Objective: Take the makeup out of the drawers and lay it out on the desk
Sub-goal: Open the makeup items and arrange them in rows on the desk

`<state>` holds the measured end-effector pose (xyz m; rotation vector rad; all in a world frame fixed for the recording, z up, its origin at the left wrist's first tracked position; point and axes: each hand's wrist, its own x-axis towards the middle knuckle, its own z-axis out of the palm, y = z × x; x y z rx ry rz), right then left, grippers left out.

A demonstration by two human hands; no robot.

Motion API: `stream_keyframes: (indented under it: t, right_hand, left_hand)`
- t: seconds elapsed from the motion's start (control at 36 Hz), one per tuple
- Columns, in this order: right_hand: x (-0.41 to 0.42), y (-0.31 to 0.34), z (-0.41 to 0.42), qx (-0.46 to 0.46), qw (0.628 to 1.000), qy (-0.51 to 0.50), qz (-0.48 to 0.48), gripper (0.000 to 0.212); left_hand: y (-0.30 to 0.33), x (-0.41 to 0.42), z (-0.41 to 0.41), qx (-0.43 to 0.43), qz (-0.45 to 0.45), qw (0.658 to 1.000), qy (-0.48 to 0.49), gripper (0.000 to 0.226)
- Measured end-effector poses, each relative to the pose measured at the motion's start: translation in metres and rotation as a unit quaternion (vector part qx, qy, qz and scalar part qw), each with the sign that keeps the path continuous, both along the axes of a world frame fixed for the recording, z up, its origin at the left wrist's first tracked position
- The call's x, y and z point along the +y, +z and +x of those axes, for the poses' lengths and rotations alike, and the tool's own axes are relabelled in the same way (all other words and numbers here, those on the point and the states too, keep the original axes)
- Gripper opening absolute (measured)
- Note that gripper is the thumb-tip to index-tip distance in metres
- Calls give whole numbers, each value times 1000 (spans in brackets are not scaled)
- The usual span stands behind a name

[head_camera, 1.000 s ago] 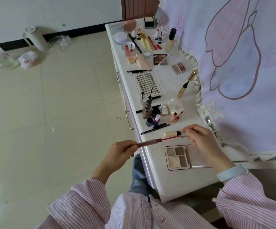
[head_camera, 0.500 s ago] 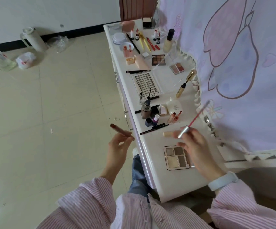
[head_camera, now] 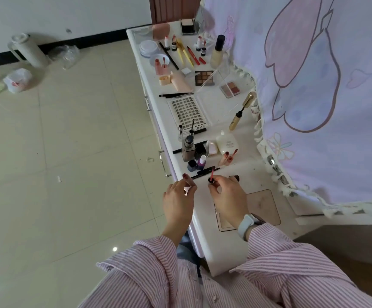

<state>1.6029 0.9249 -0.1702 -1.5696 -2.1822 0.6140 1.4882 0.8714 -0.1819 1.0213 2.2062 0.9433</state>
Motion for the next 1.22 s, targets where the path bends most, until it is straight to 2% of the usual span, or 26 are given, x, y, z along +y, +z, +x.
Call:
stream_keyframes:
  t: [0.17, 0.28, 0.56, 0.75, 1.22]
  right_hand:
    - [9, -6, -3, -21, 998, 43, 45, 20]
    - [17, -12, -3, -49, 992, 72, 88, 20]
    - [27, -20, -2, -93, 992, 62, 64, 17]
    - [28, -22, -3, -98, 993, 51, 47, 18]
    - [24, -25, -2, -97, 992, 52, 54, 21]
  left_hand:
    - [-5, 6, 2, 57, -29, 998, -15, 15]
    - [-7, 9, 1, 81, -9, 996, -21, 10]
    - [-17, 16, 3, 125, 15, 992, -22, 12]
    - [-17, 17, 4, 98, 11, 995, -22, 8]
    - [-17, 15, 4, 93, 5, 995, -19, 15]
